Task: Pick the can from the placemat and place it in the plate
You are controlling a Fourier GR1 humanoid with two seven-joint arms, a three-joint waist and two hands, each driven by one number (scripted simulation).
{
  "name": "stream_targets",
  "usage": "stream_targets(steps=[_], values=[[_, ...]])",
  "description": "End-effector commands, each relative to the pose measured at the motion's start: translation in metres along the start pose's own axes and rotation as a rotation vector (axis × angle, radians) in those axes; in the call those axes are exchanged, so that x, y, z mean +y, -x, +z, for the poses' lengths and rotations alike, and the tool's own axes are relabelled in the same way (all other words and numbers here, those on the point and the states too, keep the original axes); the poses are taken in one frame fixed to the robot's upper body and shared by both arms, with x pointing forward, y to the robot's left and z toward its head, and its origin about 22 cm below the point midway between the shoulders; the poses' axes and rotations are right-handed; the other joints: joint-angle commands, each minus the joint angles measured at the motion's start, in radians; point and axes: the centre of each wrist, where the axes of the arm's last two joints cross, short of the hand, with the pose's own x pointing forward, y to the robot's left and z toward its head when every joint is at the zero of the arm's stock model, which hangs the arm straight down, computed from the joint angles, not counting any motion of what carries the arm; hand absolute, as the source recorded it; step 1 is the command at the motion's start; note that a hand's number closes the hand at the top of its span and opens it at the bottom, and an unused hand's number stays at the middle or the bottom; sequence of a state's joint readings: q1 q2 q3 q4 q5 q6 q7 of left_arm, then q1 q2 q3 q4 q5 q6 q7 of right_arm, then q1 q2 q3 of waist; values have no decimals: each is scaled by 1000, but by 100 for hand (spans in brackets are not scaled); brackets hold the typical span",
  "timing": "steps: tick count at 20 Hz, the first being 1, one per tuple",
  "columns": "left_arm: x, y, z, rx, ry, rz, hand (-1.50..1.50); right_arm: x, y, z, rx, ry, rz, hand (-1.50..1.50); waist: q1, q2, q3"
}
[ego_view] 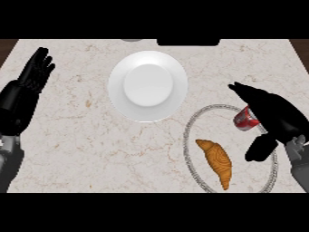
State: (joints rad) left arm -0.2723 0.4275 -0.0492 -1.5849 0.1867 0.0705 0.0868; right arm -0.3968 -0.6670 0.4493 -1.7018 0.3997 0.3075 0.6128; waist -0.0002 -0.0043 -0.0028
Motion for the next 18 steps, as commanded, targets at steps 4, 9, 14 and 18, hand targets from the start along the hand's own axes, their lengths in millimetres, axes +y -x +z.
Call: stream_targets(steps=[4, 9, 14, 18], values=[[-21, -3, 0, -16, 7, 7, 0, 5, -4, -19, 115, -58, 74, -150, 3, 5, 3], [-4, 2, -2, -7, 10, 10, 0, 23, -3, -30, 206, -31, 148, -150, 5, 5, 3], [-4, 15, -2, -5, 12, 15, 0, 15, 23, -45, 276, -87, 152, -150, 4, 6, 3], [1, -12, 0, -8, -3, 10, 0, 27, 3, -52, 288, -102, 146, -150, 7, 4, 3]])
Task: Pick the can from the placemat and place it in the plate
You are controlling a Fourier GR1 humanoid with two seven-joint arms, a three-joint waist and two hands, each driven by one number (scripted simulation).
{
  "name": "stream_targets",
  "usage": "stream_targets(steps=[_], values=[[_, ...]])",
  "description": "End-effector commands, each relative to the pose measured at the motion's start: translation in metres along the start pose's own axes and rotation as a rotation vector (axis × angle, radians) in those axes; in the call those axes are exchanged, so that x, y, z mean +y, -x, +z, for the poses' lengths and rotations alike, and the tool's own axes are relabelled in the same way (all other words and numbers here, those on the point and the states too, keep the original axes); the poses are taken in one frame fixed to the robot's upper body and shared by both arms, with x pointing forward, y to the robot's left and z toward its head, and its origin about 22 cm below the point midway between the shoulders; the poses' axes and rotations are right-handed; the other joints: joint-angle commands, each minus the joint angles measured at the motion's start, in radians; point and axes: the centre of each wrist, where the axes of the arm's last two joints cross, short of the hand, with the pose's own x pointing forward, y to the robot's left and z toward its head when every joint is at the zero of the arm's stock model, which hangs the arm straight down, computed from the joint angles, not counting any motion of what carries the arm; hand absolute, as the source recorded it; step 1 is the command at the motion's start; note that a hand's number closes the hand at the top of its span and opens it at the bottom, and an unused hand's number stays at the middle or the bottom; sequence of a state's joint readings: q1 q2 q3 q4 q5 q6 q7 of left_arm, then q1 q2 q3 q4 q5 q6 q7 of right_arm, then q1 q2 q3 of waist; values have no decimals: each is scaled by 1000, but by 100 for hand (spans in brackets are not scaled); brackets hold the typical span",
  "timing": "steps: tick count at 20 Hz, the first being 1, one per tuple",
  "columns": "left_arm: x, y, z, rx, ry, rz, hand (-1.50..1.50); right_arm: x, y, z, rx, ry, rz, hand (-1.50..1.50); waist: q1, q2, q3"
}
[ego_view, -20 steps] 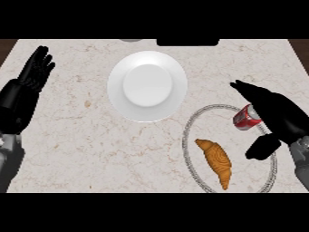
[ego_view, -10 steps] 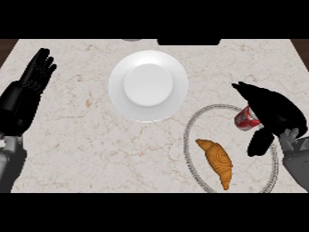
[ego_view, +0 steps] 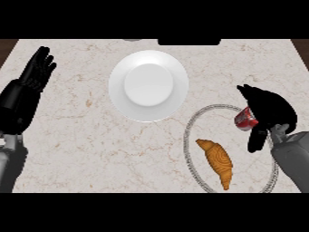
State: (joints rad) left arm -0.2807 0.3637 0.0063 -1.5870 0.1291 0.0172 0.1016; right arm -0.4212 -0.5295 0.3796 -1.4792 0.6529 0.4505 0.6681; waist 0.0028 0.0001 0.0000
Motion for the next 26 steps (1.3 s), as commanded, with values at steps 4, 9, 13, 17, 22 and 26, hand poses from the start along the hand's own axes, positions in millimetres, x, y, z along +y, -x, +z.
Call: stream_targets(steps=[4, 9, 13, 17, 22, 26], values=[[14, -10, 5, 4, 0, -15, 0, -8, 3, 0, 10, -39, 14, -150, -2, -1, 0], [-1, 15, -9, 1, 2, 14, 0, 56, 32, -41, 5, -82, 8, -150, 0, 4, 0], [-6, -3, 14, -1, 12, 9, 0, 33, 21, -46, 44, -88, 21, -150, 3, 0, 0], [12, 7, 2, -10, -8, -13, 0, 62, 26, -49, 46, -88, 89, -150, 0, 1, 0], [-6, -4, 20, -12, -6, -6, 0, 53, 20, -58, -61, 163, 42, 150, 11, 0, 1], [15, -13, 4, -4, 9, 2, 0, 37, 16, -58, -89, 325, 45, 150, 6, 0, 0]])
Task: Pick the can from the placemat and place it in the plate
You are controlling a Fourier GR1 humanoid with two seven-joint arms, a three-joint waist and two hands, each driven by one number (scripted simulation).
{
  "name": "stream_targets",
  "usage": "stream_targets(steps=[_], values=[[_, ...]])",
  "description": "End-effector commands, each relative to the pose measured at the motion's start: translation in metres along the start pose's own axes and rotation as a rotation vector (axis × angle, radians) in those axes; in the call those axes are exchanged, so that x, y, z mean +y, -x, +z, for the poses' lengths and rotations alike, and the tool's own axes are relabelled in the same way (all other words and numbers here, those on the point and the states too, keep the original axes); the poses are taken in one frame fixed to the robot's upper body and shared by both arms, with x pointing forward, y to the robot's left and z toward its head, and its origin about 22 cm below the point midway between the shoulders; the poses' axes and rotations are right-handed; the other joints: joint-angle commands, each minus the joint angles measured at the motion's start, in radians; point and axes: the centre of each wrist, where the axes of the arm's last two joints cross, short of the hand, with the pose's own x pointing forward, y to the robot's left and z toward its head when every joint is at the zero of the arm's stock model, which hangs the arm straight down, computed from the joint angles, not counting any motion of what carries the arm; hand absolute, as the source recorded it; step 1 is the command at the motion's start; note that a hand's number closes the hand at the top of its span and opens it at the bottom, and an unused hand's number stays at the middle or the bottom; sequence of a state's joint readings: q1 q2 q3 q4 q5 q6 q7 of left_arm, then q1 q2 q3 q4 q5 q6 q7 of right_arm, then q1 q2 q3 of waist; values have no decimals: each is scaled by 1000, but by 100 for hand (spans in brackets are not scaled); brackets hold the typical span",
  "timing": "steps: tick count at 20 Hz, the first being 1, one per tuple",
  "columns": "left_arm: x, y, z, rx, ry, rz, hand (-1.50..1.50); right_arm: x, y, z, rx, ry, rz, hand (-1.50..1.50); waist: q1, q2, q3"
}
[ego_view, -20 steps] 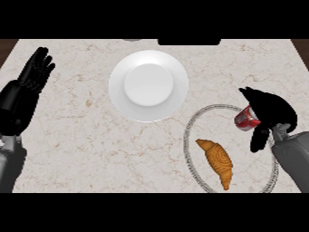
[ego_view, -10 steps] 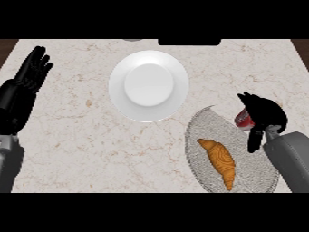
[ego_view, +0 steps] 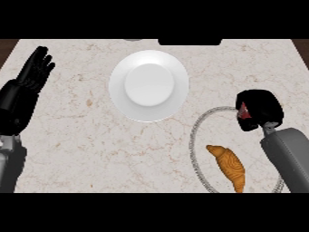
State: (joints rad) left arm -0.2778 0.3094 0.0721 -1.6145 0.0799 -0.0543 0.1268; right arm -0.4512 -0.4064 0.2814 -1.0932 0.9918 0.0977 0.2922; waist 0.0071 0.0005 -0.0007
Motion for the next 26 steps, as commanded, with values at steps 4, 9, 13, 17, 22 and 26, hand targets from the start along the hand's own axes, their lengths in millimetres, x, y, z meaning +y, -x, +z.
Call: stream_targets(steps=[4, 9, 13, 17, 22, 26], values=[[-19, -9, -10, -52, 52, 0, 0, -65, 69, -37, -162, 100, 36, 150, 61, 34, 6], [-23, -12, -13, -65, 77, 22, 0, -91, 103, -42, -305, 159, 15, 150, 97, 50, 9], [-24, -17, -17, -64, 84, 18, 0, -119, 112, -49, -446, 207, -106, 150, 97, 44, 9], [-29, -10, -18, -61, 72, 21, 0, -146, 113, -54, -633, 266, -215, 150, 87, 41, 7], [-21, -13, -19, -41, 72, 12, 0, -150, 87, -68, -874, 255, -447, 150, 75, 27, 5], [-14, 4, -12, -35, 45, 6, 0, -148, 52, -81, -966, 206, -499, 150, 62, 24, 2]])
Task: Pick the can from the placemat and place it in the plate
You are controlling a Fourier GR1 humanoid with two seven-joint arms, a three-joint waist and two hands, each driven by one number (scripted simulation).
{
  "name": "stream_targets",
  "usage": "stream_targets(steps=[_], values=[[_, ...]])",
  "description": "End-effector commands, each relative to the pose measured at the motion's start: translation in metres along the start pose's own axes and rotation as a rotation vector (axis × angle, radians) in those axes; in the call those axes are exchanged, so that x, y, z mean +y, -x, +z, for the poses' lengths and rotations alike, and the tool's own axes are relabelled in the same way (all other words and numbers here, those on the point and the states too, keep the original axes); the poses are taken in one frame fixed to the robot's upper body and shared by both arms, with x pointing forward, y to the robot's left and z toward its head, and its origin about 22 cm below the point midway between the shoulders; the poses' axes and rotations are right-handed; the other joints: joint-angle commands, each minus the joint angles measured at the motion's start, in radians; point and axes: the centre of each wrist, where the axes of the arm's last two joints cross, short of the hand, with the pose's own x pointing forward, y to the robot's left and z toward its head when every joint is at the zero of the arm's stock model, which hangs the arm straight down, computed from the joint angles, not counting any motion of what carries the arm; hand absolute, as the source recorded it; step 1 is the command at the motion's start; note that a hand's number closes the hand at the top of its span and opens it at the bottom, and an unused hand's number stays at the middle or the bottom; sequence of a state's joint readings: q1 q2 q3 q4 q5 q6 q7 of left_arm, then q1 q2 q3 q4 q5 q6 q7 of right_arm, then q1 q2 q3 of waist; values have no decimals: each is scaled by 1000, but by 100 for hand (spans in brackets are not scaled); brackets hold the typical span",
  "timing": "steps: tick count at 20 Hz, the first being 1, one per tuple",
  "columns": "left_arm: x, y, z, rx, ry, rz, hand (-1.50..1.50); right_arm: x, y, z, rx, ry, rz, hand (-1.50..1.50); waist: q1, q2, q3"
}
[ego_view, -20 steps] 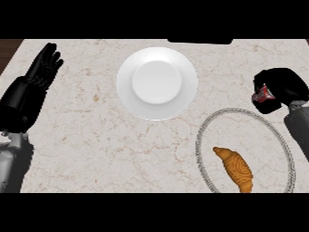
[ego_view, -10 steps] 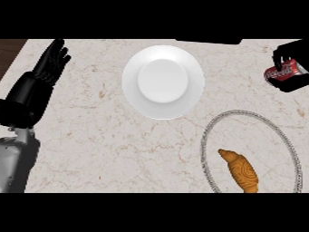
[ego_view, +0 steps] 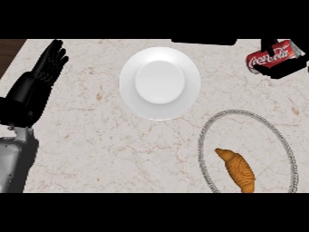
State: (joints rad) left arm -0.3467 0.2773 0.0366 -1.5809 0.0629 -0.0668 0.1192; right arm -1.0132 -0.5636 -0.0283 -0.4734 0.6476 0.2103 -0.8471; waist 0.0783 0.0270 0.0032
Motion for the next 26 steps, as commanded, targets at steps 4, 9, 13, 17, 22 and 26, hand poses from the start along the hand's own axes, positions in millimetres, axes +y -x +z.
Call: stream_targets(steps=[4, 9, 13, 17, 22, 26], values=[[-3, 7, -5, 33, -32, -6, 0, 18, -26, -56, -158, -66, -132, 150, -35, -12, -2], [10, 8, 4, 20, -16, -12, 0, 39, -47, -90, -180, -89, -157, 150, -36, -14, -3], [-3, 13, 7, 27, -36, -4, 0, 63, -90, -137, -170, -149, -210, 150, -35, -15, -3], [8, 25, 17, 29, -32, 9, 0, 109, -105, -149, -160, -168, -232, 150, -36, -14, -3], [1, 7, -7, 23, -40, -4, 0, 133, -139, -173, -130, -188, -198, 150, -38, -11, -3], [12, 15, 5, 20, -35, 5, 0, 155, -144, -173, -112, -202, -134, 150, -23, -6, -4]])
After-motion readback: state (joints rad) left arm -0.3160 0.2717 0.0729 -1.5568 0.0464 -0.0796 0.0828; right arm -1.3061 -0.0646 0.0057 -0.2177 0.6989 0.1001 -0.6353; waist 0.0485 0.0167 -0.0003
